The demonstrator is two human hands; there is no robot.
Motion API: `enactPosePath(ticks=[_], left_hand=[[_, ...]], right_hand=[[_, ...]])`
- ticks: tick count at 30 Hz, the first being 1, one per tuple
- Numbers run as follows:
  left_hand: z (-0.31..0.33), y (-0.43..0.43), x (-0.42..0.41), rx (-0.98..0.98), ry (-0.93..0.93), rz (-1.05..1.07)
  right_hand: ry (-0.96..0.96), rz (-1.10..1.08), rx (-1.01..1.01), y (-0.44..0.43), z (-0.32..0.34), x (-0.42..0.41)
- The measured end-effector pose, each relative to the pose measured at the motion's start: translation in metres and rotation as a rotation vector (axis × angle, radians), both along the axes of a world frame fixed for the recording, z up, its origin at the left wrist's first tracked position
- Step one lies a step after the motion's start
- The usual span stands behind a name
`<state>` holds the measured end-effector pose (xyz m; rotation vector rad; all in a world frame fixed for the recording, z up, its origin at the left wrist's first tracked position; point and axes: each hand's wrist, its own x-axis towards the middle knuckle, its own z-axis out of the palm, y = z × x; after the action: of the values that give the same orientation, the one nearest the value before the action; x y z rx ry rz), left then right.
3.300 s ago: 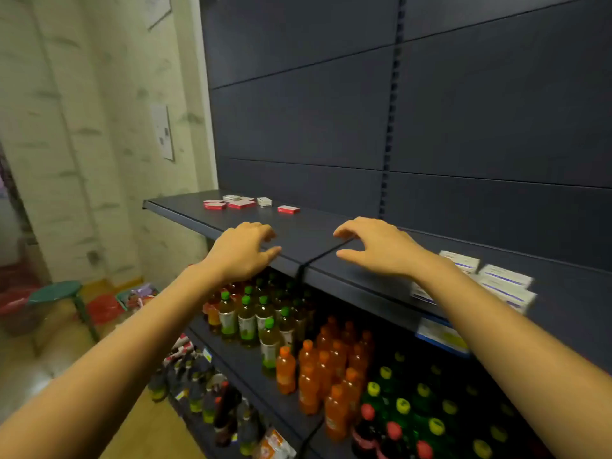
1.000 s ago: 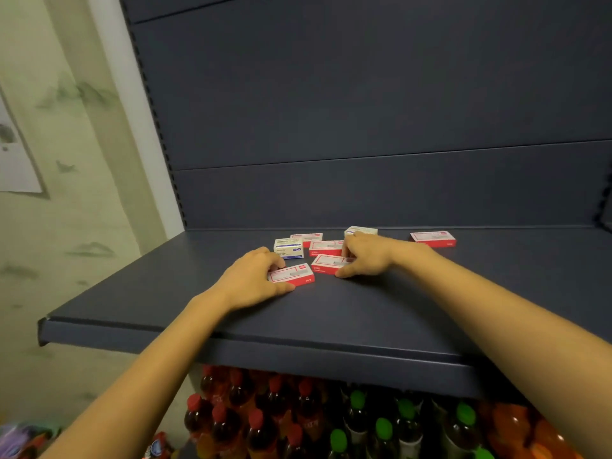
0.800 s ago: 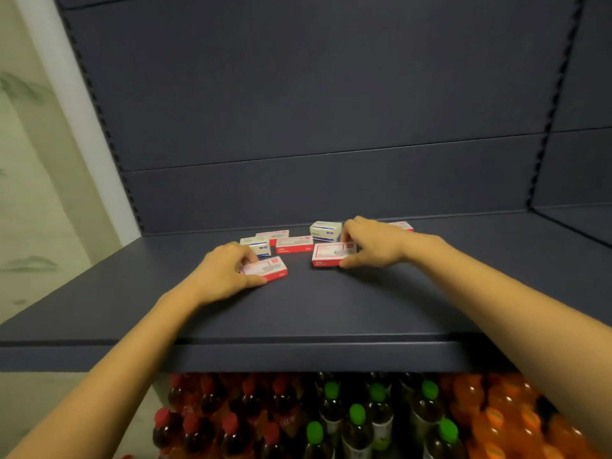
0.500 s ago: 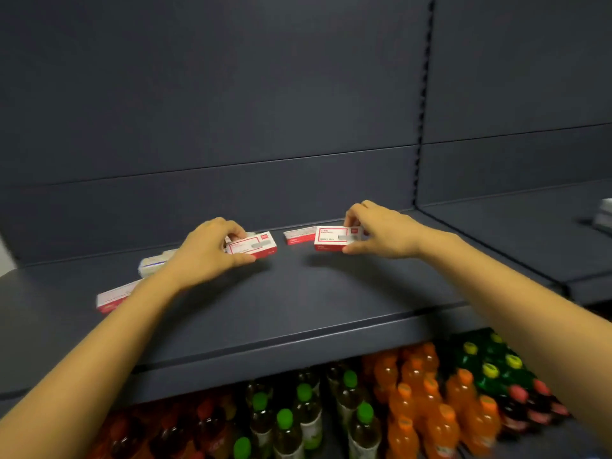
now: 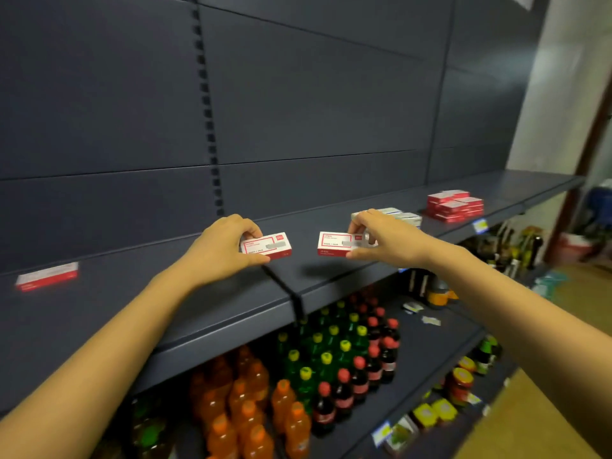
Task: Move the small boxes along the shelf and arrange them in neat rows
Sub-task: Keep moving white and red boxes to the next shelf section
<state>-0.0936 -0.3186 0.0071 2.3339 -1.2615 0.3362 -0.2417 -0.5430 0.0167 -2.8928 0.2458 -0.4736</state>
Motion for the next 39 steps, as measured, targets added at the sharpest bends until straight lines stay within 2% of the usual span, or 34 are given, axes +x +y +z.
enactPosePath(ticks=[11,23,32,39], left_hand=[[0.006,-0.2,-0.051,0.044,-0.053,-0.116],[0.025,-0.374,-0.053,0.158,-0.102,-0.179],[0.025,-0.477,-0.035,0.205,-0.102,-0.156],[0.017,-0.525,-0.034,0.199,-0.045,-0.042]], right_hand=[[0.027,-0.18,-0.035,-0.176,-0.011,-0.082],[0.005,-0.278,0.008,-0.329,-0.005,-0.08],[-0.062,-0.205,0.076,-0.431,-0.006,-0.056],[-0.075,-0.045,0.125,-0.504,-0.007,-0.024]])
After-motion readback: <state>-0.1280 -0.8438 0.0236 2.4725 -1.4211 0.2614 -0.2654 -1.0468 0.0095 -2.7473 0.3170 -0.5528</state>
